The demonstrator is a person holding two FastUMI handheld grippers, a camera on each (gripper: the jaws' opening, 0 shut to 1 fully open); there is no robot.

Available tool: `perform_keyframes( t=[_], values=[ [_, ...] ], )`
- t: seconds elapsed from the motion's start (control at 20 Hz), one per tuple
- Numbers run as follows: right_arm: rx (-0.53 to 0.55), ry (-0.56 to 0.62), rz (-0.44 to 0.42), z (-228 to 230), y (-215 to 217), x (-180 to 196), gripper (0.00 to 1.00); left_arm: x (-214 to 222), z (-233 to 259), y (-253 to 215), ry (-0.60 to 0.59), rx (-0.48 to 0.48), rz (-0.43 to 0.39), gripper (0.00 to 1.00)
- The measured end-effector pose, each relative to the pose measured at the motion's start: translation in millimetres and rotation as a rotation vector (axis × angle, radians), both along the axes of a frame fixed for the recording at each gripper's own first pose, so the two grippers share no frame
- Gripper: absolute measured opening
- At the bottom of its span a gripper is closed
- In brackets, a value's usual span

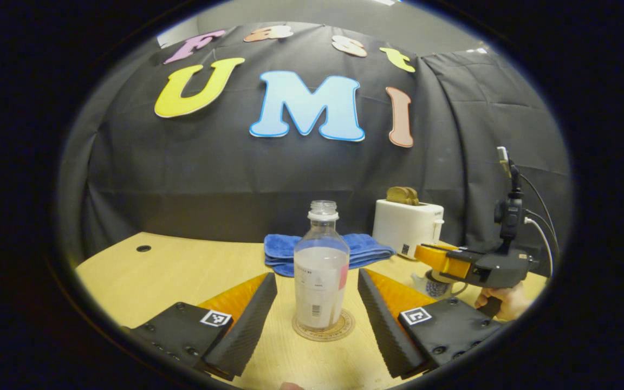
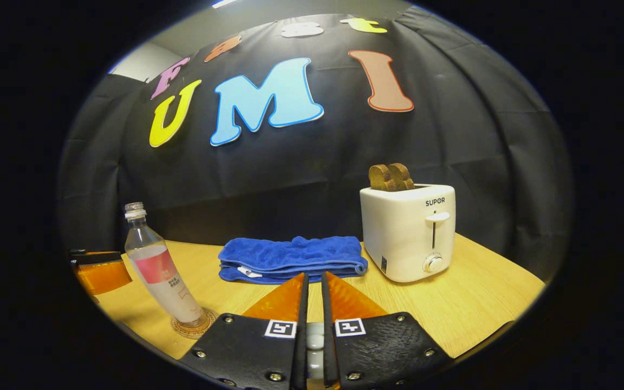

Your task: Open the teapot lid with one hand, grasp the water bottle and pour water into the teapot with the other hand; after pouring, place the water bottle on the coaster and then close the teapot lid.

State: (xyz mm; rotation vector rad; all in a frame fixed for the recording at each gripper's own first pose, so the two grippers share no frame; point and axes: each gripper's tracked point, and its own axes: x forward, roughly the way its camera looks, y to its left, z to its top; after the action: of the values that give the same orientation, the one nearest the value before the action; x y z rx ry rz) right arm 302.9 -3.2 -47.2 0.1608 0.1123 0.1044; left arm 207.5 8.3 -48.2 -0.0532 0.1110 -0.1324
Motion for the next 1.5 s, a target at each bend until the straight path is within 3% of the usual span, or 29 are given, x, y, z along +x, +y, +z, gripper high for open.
perform_keyframes(
  t=[0.4,1.5],
  values=[
    [0.053,0.012,0.005,-6.1,-1.2,6.4,0.12,-1.4,-12.5,-7.0,0.036,-0.001,-0.020,1.00],
    [-0.042,0.030,-0.039,-10.1,0.4,3.4,0.18,-7.9,-6.8,-9.4,0.049,0.015,-0.018,1.00]
  ],
)
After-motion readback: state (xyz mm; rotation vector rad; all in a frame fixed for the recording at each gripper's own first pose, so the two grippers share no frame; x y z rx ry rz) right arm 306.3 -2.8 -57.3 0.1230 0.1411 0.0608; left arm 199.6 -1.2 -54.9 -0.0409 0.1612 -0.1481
